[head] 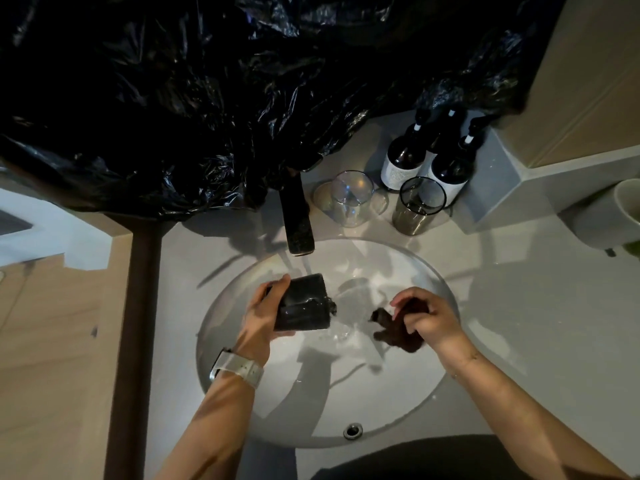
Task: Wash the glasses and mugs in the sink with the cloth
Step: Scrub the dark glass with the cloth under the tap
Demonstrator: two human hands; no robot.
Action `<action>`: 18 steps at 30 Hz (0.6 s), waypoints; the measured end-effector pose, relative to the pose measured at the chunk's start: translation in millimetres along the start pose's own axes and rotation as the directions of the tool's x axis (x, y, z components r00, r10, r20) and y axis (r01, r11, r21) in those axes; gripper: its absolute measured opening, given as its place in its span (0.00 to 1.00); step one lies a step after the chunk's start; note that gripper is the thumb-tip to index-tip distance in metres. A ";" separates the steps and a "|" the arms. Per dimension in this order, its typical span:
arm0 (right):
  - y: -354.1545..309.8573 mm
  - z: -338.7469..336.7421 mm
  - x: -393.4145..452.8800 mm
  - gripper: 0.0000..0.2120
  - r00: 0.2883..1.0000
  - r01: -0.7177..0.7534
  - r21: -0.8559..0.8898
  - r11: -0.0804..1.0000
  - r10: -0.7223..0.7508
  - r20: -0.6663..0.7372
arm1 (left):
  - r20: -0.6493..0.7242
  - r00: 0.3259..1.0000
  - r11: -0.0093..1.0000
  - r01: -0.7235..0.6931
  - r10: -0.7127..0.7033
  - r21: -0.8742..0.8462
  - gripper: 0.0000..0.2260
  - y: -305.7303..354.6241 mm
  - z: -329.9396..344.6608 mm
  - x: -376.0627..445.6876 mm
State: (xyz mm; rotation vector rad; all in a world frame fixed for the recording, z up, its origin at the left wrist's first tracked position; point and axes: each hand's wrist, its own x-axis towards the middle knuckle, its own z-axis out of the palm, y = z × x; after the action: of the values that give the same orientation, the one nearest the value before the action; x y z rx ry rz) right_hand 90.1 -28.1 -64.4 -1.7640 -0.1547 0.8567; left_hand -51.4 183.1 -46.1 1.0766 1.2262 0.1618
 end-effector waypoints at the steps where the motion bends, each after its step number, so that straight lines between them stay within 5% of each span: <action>1: -3.3 -2.7 0.0 0.19 0.999 -0.017 -0.059 0.998 0.019 0.034 | 0.078 0.989 0.981 0.137 -0.127 -0.140 0.09 -0.7 1.7 -1.8; 4: -16.6 -9.8 -6.5 0.23 0.953 -0.074 -0.256 0.964 0.144 0.266 | 0.454 0.854 0.796 0.452 -0.255 -0.402 0.20 -12.7 7.3 1.3; 8: -34.2 -16.9 -18.8 0.18 0.919 -0.160 -0.239 0.958 0.234 0.319 | 0.669 0.713 0.691 0.592 -0.210 -0.414 0.46 -19.2 23.8 7.1; 16: -49.7 -48.1 -17.3 0.13 0.996 -0.078 -0.276 0.958 0.085 0.015 | 0.780 0.610 0.603 0.676 -0.136 -0.424 0.45 -17.4 71.3 -3.5; 18: -53.1 -61.2 -14.5 0.12 0.998 -0.061 -0.266 0.962 0.060 -0.012 | 0.760 0.643 0.623 0.634 -0.095 -0.458 0.37 -17.6 84.7 -10.1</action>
State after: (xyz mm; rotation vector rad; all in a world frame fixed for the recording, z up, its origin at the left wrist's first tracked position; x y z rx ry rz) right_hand 133.2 -63.0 -3.7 -2.0306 -0.2228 0.9091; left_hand 6.2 118.7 -57.2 0.0944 0.5776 -0.1215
